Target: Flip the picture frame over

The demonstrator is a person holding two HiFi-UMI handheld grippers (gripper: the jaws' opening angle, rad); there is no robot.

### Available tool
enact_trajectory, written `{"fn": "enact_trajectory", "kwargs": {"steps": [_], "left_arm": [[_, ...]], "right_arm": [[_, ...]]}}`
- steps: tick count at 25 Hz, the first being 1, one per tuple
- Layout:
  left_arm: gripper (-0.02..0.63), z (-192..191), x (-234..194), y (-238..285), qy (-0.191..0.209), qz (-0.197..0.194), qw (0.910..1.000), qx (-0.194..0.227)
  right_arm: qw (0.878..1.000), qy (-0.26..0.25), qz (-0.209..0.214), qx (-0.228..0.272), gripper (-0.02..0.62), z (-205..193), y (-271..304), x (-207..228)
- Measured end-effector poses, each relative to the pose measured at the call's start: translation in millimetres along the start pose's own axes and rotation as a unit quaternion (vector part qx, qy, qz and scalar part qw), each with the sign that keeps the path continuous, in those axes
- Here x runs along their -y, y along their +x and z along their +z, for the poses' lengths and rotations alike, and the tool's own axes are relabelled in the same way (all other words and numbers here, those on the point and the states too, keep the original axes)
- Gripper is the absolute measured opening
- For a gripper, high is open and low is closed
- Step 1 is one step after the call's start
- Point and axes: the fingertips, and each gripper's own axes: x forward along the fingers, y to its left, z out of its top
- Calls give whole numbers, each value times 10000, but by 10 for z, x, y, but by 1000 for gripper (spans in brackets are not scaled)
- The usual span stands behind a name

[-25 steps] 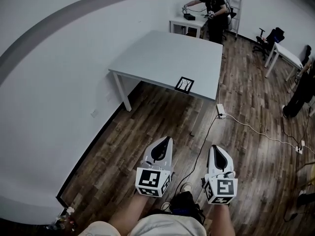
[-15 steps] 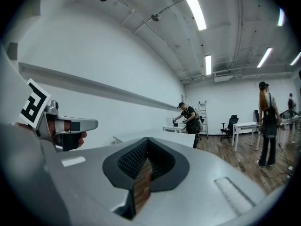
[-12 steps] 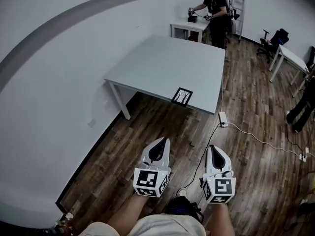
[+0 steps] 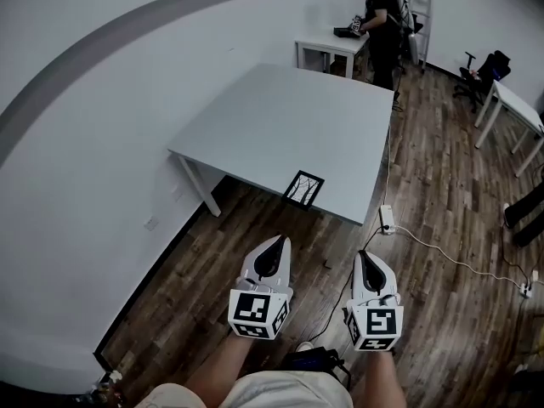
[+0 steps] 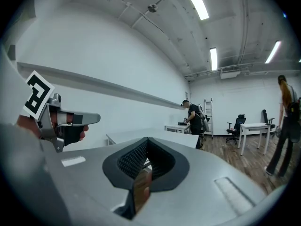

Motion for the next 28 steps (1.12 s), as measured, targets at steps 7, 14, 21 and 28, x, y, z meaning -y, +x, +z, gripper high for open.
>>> {"fn": "enact_trajectory", "kwargs": {"steps": [7, 14, 21, 28], "left_arm": [[0, -10, 117, 478, 78, -1, 10000, -41], [0, -86, 24, 680, 108, 23, 9999, -96], [0, -186, -322, 918, 109, -74, 9999, -73], [0, -500, -726, 1181, 62, -120, 9999, -96]], "right_arm": [[9999, 98, 61, -65, 25, -87, 311, 358], [9997, 89, 137, -197, 26, -189, 573, 377], [9989, -174, 175, -393, 26, -295, 1021, 145], [9925, -802, 359, -848, 26, -629, 1581, -129]]}}
